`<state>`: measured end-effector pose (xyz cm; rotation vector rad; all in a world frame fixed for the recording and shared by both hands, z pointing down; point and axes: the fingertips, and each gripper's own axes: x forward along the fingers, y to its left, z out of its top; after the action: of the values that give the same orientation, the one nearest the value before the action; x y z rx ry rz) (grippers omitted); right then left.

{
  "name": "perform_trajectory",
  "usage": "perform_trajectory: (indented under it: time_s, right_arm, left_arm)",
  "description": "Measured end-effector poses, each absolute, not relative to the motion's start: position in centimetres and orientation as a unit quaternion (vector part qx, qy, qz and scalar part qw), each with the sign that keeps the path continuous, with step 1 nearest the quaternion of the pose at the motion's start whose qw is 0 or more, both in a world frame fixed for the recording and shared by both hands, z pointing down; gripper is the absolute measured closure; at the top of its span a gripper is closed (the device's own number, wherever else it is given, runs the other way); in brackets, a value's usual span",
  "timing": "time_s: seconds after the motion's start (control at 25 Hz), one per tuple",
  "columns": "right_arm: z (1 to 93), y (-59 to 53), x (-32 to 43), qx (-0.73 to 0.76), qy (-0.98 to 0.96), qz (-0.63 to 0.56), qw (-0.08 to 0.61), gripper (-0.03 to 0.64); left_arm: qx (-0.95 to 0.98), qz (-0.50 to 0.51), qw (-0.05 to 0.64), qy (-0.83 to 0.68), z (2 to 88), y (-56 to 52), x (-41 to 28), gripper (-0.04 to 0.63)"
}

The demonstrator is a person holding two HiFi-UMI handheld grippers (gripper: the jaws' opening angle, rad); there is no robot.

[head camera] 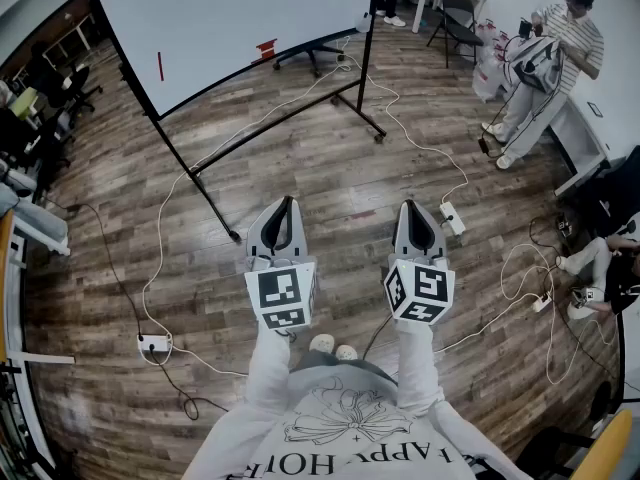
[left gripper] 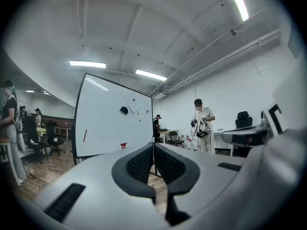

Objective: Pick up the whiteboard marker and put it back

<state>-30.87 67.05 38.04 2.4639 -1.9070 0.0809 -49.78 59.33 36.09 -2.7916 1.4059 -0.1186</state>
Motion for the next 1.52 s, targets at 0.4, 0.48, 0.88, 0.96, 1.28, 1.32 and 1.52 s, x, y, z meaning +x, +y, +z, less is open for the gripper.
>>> perform_trajectory:
  time_s: [0.4, 0.48, 0.88, 0.96, 1.28, 1.32, 1.52]
  right_arm:
    - [38.7, 65.0, -31.5, 0.792, -0.61, 0.03, 0.017, 0.612]
    - [39.0, 64.4, -31.7, 0.795, -0.606, 0.031, 0.015, 0.611]
    - [41.2, 61.9, -31.8, 0.805, -0.591, 0.053, 0.016, 0.611]
    - [41.5, 61.0, -31.3, 0.804, -0.591, 0.056, 0.02, 0.611]
    - [42.3, 55.3, -26.2, 0.799, -0.599, 0.059, 0.019, 0.611]
    - [42.2, 54.2, -25.3, 0.797, -0.601, 0.058, 0.017, 0.611]
    - [40.8, 47.5, -19.2, 0.788, -0.613, 0.047, 0.01, 0.611]
  left_arm:
    - [-0.894, -0.042, 0.005, 0.447, 36.5, 57.3, -50.4, 0.588]
    - [-0.895, -0.042, 0.006, 0.444, 36.7, 56.6, -50.6, 0.588]
    - [-0.9, -0.056, -0.005, 0.432, 38.8, 53.5, -50.7, 0.588]
    - [-0.899, -0.061, -0.009, 0.434, 39.2, 52.5, -50.2, 0.588]
    - [-0.892, -0.064, -0.012, 0.447, 40.0, 46.8, -45.8, 0.588]
    - [-0.891, -0.064, -0.01, 0.45, 40.0, 45.8, -44.9, 0.588]
    - [-0.885, -0.06, -0.001, 0.461, 38.8, 40.0, -39.0, 0.588]
